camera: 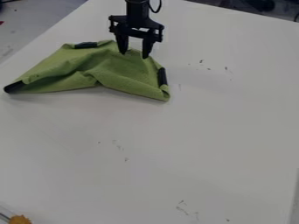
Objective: Unfold the cloth from top to the bottom
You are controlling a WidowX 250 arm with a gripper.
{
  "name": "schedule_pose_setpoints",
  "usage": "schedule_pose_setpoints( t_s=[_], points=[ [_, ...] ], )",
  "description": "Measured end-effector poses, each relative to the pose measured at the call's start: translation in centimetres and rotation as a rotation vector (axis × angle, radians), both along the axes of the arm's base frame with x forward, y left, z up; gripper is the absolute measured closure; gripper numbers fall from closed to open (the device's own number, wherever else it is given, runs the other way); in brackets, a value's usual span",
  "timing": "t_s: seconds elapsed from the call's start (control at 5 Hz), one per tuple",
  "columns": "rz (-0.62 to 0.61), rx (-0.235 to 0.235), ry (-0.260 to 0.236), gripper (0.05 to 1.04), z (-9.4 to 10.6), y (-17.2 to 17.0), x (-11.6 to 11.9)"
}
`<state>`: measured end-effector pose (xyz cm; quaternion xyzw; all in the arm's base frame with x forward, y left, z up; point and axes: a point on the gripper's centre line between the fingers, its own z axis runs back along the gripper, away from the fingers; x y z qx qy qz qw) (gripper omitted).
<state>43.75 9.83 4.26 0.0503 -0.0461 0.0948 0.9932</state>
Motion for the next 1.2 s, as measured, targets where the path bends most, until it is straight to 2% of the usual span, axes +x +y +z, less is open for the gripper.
schedule_pose_setpoints(
  t_s=[0.2, 0.4, 0.6, 0.8, 1.0, 1.2],
  points=[
    [0.013, 0.014, 0.004, 0.716, -0.1, 0.2, -0.2],
    [0.014, 0.025, 0.005, 0.929, -0.5, 0.4, -0.4],
    [0.011, 0.035, 0.010, 1.021, -0.8, 0.5, -0.7],
    [0.088, 0.126, -0.076, 1.030, 3.7, 1.4, -2.6],
    [0.286, 0.208, -0.153, 1.030, 7.2, 1.4, -7.5],
    [0.508, 0.230, -0.193, 1.030, 8.6, 0.5, -12.6]
  ],
)
